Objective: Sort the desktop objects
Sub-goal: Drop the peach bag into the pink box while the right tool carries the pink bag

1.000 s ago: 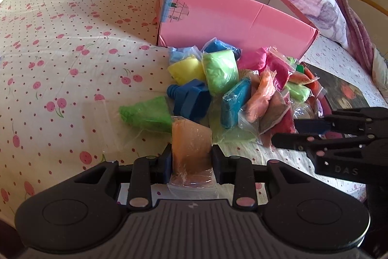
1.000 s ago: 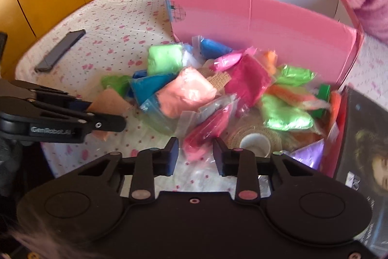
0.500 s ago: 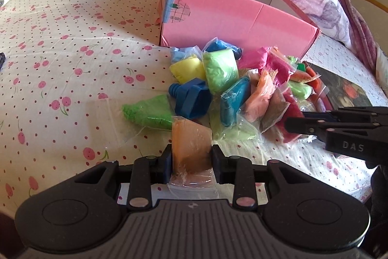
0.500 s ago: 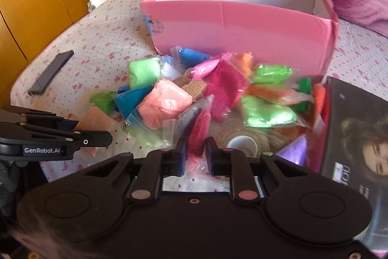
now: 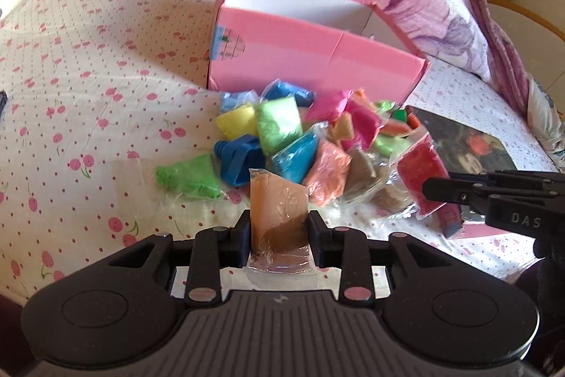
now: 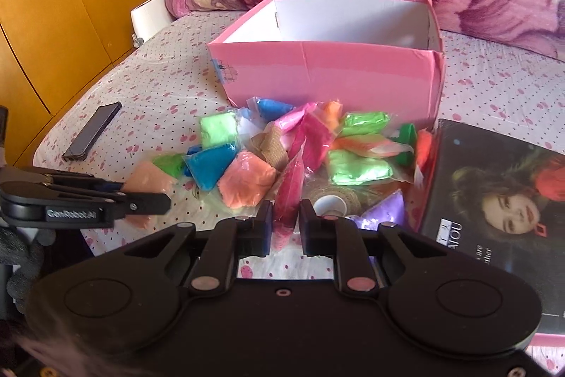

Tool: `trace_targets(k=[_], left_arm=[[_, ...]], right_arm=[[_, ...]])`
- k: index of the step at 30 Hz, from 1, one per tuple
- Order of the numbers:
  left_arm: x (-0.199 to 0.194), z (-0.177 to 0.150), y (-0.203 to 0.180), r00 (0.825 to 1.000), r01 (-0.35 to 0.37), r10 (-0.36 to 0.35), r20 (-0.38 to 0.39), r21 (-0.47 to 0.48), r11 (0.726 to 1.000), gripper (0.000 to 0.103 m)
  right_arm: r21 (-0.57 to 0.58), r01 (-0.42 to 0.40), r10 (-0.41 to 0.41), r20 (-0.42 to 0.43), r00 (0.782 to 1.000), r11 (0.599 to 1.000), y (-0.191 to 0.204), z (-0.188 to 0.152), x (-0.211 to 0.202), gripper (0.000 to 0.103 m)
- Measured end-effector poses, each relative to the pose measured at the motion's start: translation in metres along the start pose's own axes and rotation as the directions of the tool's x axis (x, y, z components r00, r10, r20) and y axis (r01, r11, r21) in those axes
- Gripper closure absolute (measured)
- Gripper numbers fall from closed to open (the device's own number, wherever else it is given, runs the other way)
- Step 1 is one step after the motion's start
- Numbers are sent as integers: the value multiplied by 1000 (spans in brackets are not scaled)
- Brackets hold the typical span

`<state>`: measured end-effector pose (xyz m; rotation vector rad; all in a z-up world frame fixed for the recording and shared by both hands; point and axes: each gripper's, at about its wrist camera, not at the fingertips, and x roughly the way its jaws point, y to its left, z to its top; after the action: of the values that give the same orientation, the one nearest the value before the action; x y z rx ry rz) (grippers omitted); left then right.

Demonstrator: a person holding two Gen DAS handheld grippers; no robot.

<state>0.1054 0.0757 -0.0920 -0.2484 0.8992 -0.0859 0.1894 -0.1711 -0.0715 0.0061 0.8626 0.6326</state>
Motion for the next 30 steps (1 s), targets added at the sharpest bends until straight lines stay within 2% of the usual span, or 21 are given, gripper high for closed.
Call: trace_targets(k=[4, 10, 22, 30], left_arm=[[-9, 11, -6, 1000, 17, -17, 24, 11, 1000, 72], [-14, 46, -16, 996, 33, -36, 77, 44, 998, 72], [1, 112, -30, 986, 37, -51, 158, 91, 995, 72], [15, 139, -42, 981, 47, -64, 183, 93, 995, 72]], right_arm=[[13, -11, 11, 28, 1000, 1000, -2, 2, -12, 88], [29, -27, 25, 73, 997, 999, -6, 14, -27, 88], [55, -37, 29, 138, 990, 998, -21, 30, -41, 88], [69, -46, 35, 150, 988, 997, -30, 38, -38, 88]])
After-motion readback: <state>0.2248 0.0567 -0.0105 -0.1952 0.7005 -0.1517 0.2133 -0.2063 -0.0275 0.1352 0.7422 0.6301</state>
